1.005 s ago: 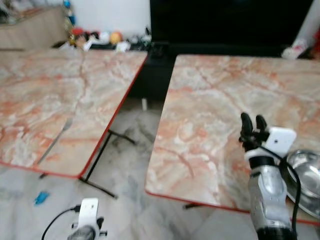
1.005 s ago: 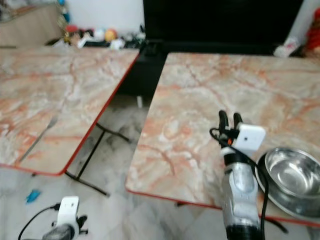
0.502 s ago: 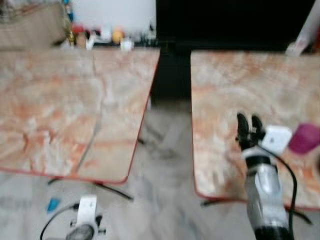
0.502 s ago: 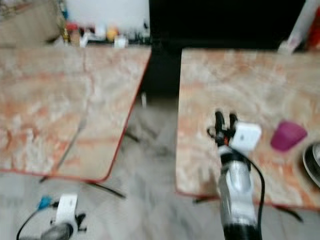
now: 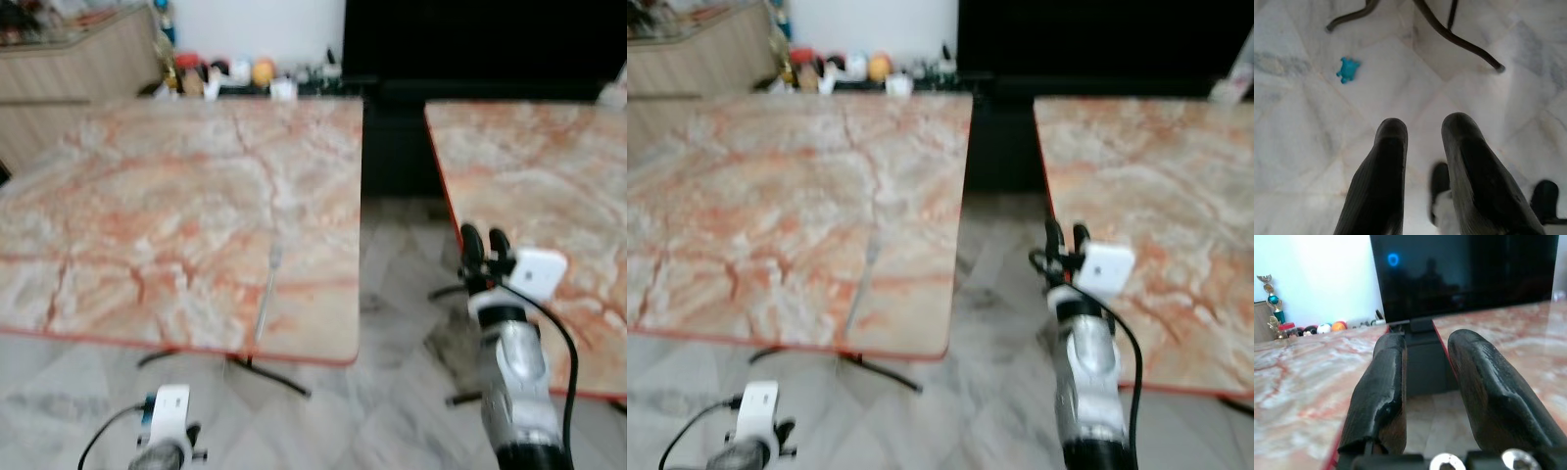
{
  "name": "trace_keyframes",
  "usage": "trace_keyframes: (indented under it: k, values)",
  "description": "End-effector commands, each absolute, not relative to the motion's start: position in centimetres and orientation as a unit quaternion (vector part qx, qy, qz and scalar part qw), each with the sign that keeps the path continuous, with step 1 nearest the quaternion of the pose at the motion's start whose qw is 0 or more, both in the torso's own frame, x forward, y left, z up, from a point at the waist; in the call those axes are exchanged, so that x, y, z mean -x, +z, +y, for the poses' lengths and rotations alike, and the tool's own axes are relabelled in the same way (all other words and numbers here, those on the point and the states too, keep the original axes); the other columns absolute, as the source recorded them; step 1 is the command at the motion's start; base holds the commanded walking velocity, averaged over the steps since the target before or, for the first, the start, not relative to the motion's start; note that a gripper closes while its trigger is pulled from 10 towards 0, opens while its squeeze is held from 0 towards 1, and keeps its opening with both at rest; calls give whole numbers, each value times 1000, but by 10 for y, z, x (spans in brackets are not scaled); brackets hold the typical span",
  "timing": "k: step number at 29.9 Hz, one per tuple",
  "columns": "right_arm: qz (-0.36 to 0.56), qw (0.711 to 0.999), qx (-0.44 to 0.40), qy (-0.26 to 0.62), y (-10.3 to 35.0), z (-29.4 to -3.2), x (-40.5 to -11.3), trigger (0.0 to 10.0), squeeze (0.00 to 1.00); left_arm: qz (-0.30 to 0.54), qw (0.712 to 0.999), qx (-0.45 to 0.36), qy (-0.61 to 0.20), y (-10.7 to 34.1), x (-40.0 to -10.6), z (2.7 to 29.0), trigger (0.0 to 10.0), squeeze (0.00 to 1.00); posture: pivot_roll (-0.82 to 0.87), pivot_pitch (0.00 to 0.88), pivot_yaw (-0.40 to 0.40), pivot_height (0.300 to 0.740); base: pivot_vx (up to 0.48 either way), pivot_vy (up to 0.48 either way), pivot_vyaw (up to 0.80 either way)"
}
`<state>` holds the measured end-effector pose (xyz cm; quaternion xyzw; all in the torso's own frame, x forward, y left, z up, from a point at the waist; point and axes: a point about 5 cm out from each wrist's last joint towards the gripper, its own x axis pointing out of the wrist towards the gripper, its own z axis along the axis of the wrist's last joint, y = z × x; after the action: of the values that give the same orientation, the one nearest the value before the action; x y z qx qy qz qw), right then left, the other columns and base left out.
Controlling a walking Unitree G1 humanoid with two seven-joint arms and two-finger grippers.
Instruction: Setting the table
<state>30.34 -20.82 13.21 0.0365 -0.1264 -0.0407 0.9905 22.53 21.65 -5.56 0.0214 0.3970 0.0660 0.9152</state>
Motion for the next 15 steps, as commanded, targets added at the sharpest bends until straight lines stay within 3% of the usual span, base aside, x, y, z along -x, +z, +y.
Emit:
trace_keyframes:
  k: [1, 15]
  values:
    - [-131, 990, -43, -27, 135, -198, -307, 10000, 0, 411, 908, -23, 76, -60, -216, 223, 10000, 0, 51, 0, 6, 740, 0, 472, 0]
    - [-127, 991, -42, -28, 133, -198, -306, 10000, 0, 413, 907, -23, 76, -61, -215, 223, 10000, 0, 52, 0, 6, 740, 0, 472, 0]
